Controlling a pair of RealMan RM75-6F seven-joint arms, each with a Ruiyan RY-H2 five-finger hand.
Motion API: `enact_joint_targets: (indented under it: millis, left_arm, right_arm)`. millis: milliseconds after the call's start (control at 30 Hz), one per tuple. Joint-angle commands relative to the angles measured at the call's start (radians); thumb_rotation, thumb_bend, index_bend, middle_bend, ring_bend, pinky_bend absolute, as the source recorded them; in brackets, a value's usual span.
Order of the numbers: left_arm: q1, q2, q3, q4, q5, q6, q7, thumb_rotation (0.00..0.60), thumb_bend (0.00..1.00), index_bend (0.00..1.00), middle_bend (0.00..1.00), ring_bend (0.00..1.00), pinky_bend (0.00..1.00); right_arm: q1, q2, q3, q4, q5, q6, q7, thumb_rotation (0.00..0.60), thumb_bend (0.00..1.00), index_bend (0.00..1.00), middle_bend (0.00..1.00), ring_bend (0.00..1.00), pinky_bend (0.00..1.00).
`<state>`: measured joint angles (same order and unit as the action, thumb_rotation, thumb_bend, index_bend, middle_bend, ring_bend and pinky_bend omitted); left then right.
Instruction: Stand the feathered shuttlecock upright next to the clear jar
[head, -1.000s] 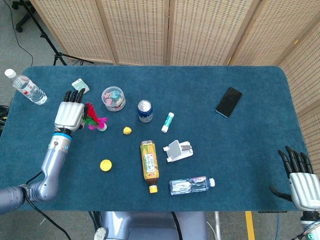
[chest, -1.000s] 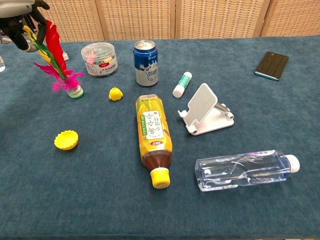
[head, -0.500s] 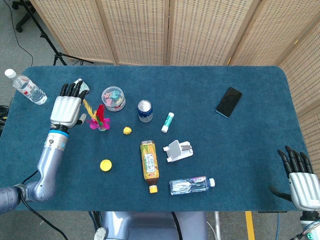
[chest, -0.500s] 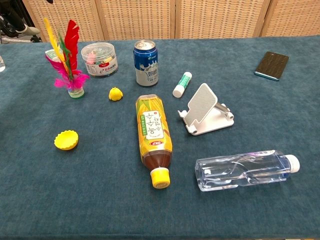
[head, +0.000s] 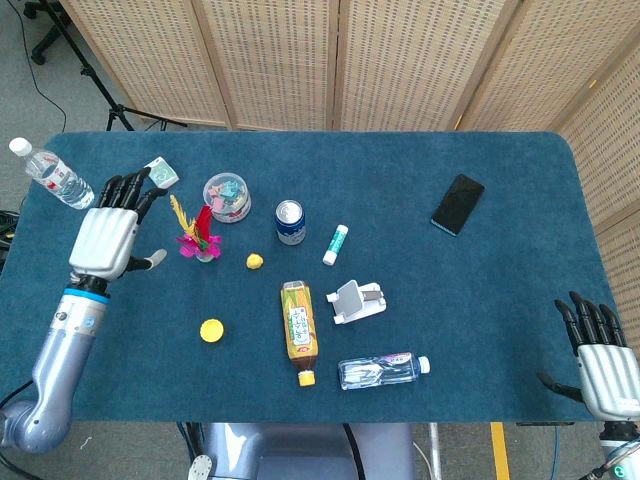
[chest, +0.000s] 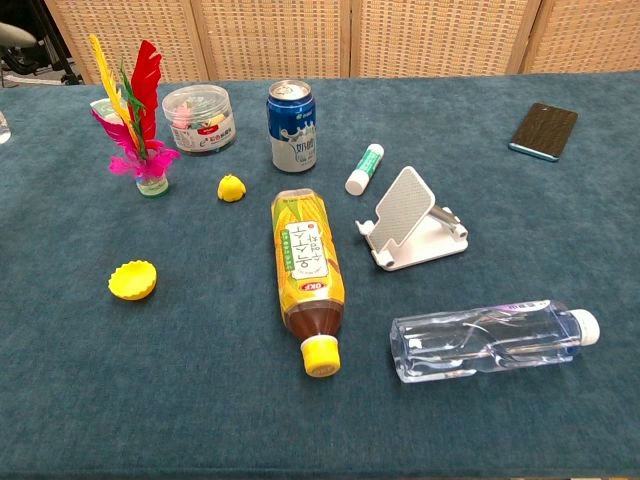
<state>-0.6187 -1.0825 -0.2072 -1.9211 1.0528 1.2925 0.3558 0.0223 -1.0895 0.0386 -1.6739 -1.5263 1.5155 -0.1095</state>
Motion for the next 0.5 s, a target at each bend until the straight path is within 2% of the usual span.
enact_joint_targets:
  millis: [33, 133, 200, 333, 500]
  left_arm:
    - [0.158, 0.04, 0.117, -0.006, 0.223, 0.14, -0.121, 0.6, 0.1, 0.14, 0.0, 0.0, 0.0]
    - [0.223, 0.055, 0.201, 0.019, 0.266, 0.144, -0.113, 0.6, 0.07, 0.01, 0.0, 0.0, 0.0]
    - [0.253, 0.07, 0.24, 0.025, 0.28, 0.137, -0.102, 0.6, 0.06, 0.0, 0.0, 0.0, 0.0]
    - [0.292, 0.087, 0.291, 0.034, 0.279, 0.11, -0.084, 0.6, 0.05, 0.0, 0.0, 0.0, 0.0]
    - [0.342, 0.082, 0.318, 0.067, 0.297, 0.122, -0.072, 0.6, 0.05, 0.0, 0.0, 0.0, 0.0]
  right_arm:
    - [0.0, -0.002, 0.001, -0.001, 0.001, 0.0, -0.004, 0.6, 0.0, 0.0, 0.0, 0.0, 0.0]
    - [0.003, -0.005, 0.001, 0.0, 0.004, -0.006, -0.011, 0.6, 0.0, 0.0, 0.0, 0.0, 0.0]
    - [0.004, -0.007, 0.001, -0.001, 0.007, -0.01, -0.016, 0.6, 0.0, 0.0, 0.0, 0.0, 0.0]
    - [0.004, -0.008, 0.001, 0.0, 0.011, -0.011, -0.021, 0.6, 0.0, 0.0, 0.0, 0.0, 0.0]
    - [0.002, -0.006, 0.005, -0.002, 0.015, -0.006, -0.021, 0.6, 0.0, 0.0, 0.0, 0.0, 0.0]
